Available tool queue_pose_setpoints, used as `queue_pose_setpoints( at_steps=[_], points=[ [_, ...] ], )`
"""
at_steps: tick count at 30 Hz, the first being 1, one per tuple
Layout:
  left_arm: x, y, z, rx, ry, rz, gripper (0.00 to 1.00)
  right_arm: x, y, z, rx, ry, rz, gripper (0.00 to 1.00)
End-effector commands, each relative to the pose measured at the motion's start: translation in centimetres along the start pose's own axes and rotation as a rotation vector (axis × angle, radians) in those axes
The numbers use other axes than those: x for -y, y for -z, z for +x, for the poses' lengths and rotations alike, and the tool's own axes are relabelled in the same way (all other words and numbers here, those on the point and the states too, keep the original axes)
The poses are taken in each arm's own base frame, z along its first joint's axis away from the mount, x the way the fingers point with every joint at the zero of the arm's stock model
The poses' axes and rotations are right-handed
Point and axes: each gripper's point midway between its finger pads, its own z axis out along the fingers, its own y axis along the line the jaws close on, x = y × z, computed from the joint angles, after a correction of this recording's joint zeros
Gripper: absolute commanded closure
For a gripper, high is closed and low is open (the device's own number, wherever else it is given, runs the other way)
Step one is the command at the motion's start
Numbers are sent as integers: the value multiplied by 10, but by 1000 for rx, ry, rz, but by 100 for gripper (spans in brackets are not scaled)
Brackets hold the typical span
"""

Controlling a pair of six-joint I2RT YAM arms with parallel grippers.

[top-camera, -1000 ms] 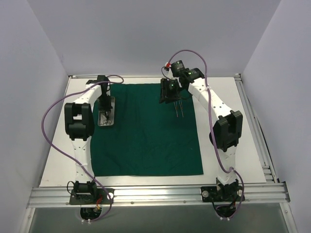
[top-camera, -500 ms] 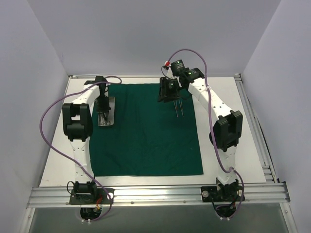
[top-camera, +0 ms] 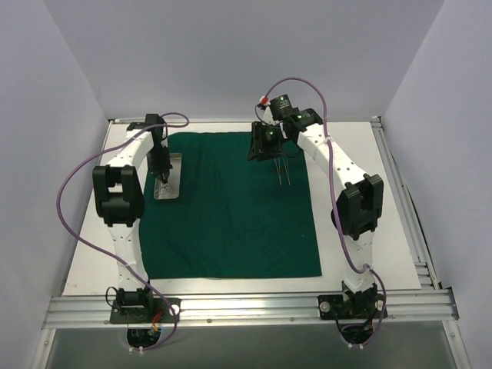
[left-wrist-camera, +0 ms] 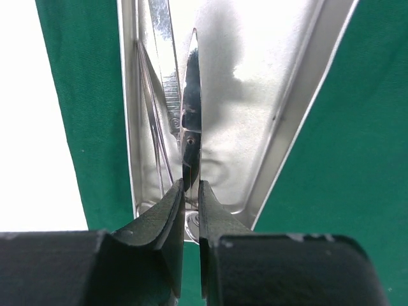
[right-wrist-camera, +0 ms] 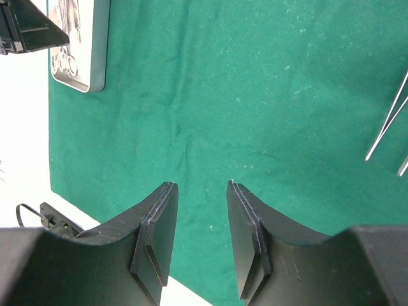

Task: Open and lay out the surgical kit
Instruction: Pick up the medical item from the container.

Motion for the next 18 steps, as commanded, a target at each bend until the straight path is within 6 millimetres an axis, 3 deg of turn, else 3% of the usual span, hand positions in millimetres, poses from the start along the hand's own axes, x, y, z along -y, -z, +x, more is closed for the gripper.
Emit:
queue_pose_setpoints(
  at_steps=[1, 6, 12, 18],
  points=[
    [4, 42, -21, 100, 24, 42, 98, -13, 19, -5, 34, 15, -33, 63],
    [10, 45, -29, 134, 33, 90, 98, -13, 16, -5, 29, 17, -37, 63],
    [35, 59, -39, 183, 35, 245, 98, -10, 15, -4, 20, 22, -35, 63],
    [43, 67, -38, 172, 71, 317, 98, -12, 12, -2, 12, 24, -46, 63]
  ],
)
